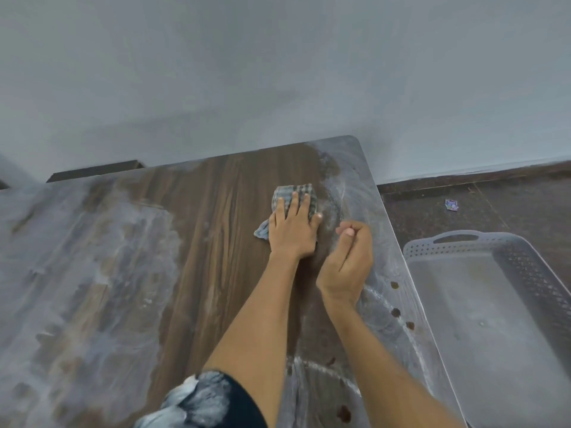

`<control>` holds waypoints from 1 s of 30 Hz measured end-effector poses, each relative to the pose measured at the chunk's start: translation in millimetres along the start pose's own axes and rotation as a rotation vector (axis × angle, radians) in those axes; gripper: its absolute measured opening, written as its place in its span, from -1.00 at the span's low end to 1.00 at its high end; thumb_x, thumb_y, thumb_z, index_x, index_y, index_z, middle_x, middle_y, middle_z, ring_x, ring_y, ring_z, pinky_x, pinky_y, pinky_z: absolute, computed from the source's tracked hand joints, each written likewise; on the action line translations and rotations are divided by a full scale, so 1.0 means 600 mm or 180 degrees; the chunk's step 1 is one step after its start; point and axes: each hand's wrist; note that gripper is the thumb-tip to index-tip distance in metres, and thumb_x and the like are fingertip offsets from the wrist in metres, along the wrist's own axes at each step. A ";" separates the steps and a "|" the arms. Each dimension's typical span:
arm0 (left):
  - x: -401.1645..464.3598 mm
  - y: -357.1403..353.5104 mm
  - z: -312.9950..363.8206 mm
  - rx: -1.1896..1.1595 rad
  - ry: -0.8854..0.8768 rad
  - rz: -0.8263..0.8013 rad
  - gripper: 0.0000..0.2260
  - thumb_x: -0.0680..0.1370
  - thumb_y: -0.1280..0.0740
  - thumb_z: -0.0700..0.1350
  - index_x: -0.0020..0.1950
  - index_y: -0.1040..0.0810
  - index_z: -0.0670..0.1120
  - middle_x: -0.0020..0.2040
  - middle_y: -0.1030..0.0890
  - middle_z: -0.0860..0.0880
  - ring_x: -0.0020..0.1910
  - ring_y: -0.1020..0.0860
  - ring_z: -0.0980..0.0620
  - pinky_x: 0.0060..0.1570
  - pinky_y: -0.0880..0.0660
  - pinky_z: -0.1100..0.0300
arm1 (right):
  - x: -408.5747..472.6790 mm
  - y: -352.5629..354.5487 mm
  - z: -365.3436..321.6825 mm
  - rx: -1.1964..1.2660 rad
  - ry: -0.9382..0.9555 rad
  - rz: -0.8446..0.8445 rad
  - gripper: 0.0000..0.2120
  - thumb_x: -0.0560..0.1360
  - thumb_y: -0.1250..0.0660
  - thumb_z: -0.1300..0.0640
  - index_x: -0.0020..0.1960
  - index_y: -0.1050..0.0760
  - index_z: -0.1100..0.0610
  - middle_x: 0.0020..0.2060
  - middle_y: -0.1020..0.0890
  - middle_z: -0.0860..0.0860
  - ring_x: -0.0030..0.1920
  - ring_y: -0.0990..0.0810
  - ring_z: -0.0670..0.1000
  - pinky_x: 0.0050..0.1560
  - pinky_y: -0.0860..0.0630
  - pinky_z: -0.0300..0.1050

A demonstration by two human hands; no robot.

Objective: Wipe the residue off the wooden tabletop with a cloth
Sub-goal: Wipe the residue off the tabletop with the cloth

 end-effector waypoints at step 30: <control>-0.033 -0.004 0.027 0.0387 -0.0162 -0.0315 -0.34 0.58 -0.15 0.04 0.53 0.15 -0.08 0.55 0.12 -0.02 0.49 0.27 -0.03 0.45 0.19 0.09 | 0.126 -0.079 0.006 -0.2559 0.0282 -0.3769 -0.58 0.62 -0.06 0.20 0.47 -0.17 0.15 0.50 -0.11 0.07 0.50 -0.05 0.07 0.46 -0.13 0.05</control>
Point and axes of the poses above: each hand's wrist, its own x-axis towards the middle knuckle, its own y-axis out of the back of the hand, z = x × y
